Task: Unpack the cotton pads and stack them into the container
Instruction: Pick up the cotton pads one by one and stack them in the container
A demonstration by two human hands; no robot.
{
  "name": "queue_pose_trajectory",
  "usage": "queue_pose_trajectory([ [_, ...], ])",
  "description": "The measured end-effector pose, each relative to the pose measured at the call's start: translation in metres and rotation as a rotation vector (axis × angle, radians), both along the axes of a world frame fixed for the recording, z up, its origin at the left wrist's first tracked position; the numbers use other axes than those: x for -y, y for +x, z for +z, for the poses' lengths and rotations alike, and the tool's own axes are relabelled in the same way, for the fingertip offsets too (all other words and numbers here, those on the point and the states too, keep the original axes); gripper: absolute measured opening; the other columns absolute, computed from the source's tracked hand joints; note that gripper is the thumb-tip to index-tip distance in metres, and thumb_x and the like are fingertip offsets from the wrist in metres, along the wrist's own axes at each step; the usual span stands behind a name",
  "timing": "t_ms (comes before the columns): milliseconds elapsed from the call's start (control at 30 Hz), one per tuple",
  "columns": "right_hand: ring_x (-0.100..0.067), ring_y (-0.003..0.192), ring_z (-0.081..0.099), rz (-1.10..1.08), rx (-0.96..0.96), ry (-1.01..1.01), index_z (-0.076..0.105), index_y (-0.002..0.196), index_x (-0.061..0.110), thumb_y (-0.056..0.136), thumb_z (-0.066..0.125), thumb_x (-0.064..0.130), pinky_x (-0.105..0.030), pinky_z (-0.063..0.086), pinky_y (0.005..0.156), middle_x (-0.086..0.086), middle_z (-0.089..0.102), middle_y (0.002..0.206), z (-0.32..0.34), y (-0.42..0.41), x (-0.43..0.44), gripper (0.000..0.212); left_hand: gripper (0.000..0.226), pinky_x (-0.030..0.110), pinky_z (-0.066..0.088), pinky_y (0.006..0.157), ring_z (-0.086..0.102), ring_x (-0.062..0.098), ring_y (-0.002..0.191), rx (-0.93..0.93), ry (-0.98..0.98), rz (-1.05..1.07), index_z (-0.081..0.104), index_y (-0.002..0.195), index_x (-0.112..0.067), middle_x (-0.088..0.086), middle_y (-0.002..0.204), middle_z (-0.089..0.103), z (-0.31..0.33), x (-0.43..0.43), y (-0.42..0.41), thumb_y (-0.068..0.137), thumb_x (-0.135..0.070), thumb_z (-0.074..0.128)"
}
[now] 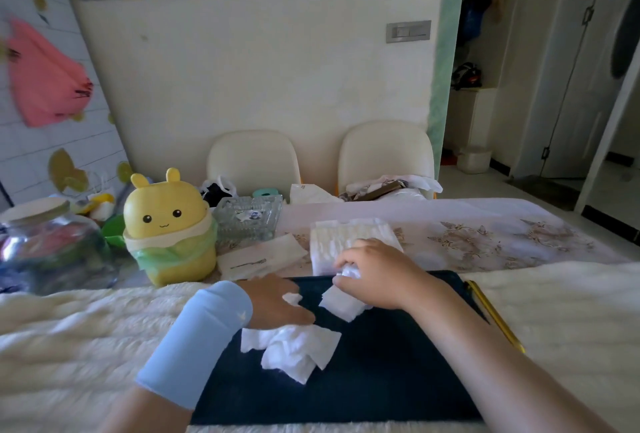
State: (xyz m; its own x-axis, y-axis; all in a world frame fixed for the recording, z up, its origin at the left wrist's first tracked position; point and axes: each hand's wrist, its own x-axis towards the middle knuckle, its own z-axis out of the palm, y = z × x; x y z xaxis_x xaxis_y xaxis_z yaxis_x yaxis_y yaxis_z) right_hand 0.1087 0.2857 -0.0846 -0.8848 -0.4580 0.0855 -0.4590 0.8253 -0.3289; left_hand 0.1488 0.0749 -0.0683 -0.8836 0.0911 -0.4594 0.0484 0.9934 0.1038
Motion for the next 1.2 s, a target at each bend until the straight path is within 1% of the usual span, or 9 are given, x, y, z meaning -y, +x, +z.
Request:
queue_pose_trajectory([
  [133,-0.019,0.138,0.041,0.022,0.109,0.096,0.054,0.141,0.036,0.096,0.052,0.041,-0.037,0.037,0.109,0.006,0.046,0.150,-0.006,0.013,0.001,0.045,0.089,0.048,0.005,0.123,-0.010,0.015,0.152,0.037,0.039,0.000,-0.004,0.156,-0.042,-0.013,0.164,-0.016,-0.029,-0.003,0.020,0.087,-0.074,0.044],
  [267,-0.027,0.118,0.059,-0.005,0.188,0.094,0.062,0.125,0.020,0.091,0.056,0.034,-0.043,0.048,0.100,-0.003,0.063,0.133,-0.009,0.017,-0.010,0.038,0.088,0.049,0.003,0.123,-0.018,0.010,0.150,-0.041,0.211,0.028,-0.002,0.155,-0.042,-0.015,0.163,-0.017,-0.045,-0.017,0.012,0.089,-0.067,0.049],
  [433,-0.028,0.112,0.063,-0.038,0.253,0.133,0.067,0.112,0.017,0.088,0.061,0.044,-0.040,0.051,0.091,-0.006,0.067,0.123,0.002,0.017,-0.024,0.036,0.086,0.036,0.024,0.117,0.019,0.018,0.150,-0.088,0.473,0.067,0.005,0.157,-0.039,-0.008,0.164,0.015,-0.041,-0.033,0.002,0.090,-0.060,0.055],
  [567,-0.020,0.096,0.064,-0.069,0.110,-0.031,0.068,0.100,0.028,0.098,0.052,0.043,-0.031,0.049,0.077,0.005,0.067,0.106,0.006,0.014,-0.012,0.023,0.049,0.030,0.037,0.108,0.045,0.017,0.135,-0.281,0.788,0.200,0.038,0.147,-0.034,-0.010,0.146,0.047,-0.036,-0.021,-0.003,0.100,-0.031,0.053],
  [633,-0.019,0.105,0.062,-0.073,0.034,-0.040,0.068,0.114,0.028,0.099,0.053,0.034,-0.032,0.050,0.083,0.005,0.066,0.116,0.006,0.009,0.001,0.022,0.037,0.028,0.039,0.104,0.052,0.017,0.125,-0.370,0.859,0.243,0.048,0.138,-0.024,-0.007,0.132,0.055,-0.036,-0.013,-0.006,0.102,-0.015,0.049],
  [833,-0.021,0.106,0.062,0.003,-0.051,0.173,0.066,0.120,0.026,0.089,0.065,0.031,-0.034,0.052,0.085,0.004,0.066,0.115,0.001,-0.010,0.047,0.032,0.031,0.019,0.041,0.091,0.059,0.015,0.111,-0.557,0.848,0.330,0.056,0.132,-0.018,-0.001,0.126,0.062,-0.040,-0.001,-0.004,0.102,-0.014,0.049],
  [1000,-0.025,0.090,0.064,-0.003,-0.135,0.236,0.072,0.105,0.024,0.088,0.066,0.024,-0.031,0.049,0.072,0.001,0.069,0.101,-0.010,-0.020,0.063,0.018,0.036,0.010,0.039,0.080,0.056,0.007,0.102,-0.488,0.892,0.360,0.052,0.135,-0.020,-0.005,0.121,0.061,-0.046,0.003,-0.001,0.101,-0.010,0.047],
  [1100,-0.021,0.082,0.065,-0.041,-0.106,0.120,0.075,0.089,0.023,0.089,0.062,0.021,-0.031,0.053,0.068,0.003,0.072,0.090,-0.015,-0.021,0.059,0.014,0.037,0.019,0.037,0.090,0.055,0.010,0.107,-0.500,0.896,0.384,0.051,0.137,-0.022,-0.005,0.127,0.061,-0.048,0.008,-0.001,0.101,-0.015,0.050],
  [1200,-0.006,0.071,0.063,-0.083,-0.026,-0.268,0.075,0.078,0.020,0.091,0.065,0.025,-0.028,0.052,0.065,0.016,0.068,0.071,-0.008,-0.015,0.048,0.017,0.044,0.021,0.038,0.091,0.055,0.009,0.108,-0.516,0.935,0.393,0.052,0.137,-0.021,-0.007,0.127,0.060,-0.045,0.007,0.001,0.096,-0.035,0.060],
])
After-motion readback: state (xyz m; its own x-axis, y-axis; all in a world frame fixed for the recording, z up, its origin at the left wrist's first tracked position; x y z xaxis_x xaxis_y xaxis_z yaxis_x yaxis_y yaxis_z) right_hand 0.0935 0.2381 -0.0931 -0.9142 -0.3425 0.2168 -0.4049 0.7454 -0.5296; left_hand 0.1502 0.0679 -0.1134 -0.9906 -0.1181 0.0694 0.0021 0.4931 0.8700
